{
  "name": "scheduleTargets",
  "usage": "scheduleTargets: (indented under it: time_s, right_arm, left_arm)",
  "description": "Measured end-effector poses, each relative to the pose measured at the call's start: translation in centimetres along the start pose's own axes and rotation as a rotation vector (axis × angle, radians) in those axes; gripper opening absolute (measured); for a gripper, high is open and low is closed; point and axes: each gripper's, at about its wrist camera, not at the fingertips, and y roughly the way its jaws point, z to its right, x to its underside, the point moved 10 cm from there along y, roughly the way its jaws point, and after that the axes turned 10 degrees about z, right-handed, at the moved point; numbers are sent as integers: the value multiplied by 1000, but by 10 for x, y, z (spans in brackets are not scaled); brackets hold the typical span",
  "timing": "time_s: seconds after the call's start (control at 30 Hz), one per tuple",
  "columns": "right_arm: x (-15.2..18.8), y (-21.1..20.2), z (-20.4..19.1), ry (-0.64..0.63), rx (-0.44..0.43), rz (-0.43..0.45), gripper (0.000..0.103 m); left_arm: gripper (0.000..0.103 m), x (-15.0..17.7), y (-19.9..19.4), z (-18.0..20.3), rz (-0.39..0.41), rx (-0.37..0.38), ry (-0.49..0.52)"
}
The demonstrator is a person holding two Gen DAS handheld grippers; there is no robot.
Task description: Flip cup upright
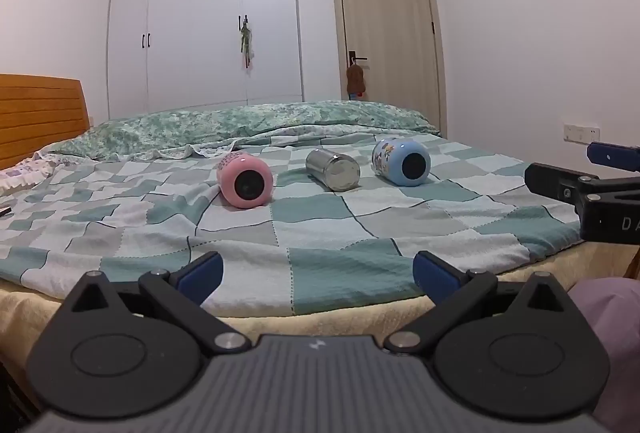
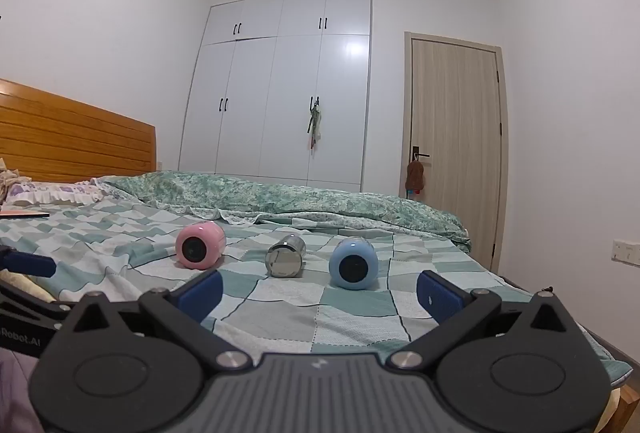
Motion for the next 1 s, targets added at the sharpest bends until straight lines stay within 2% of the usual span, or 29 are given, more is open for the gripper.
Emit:
scheduleTargets:
  time_s: [0.37, 1.0]
  right_arm:
    - [0, 0, 0, 2, 0, 1, 103]
    - [0, 0, 0, 2, 0, 0, 103]
  left_arm:
    - [103, -3, -6, -7, 39, -17, -28]
    - [103, -6, -7, -8, 38, -18, -31]
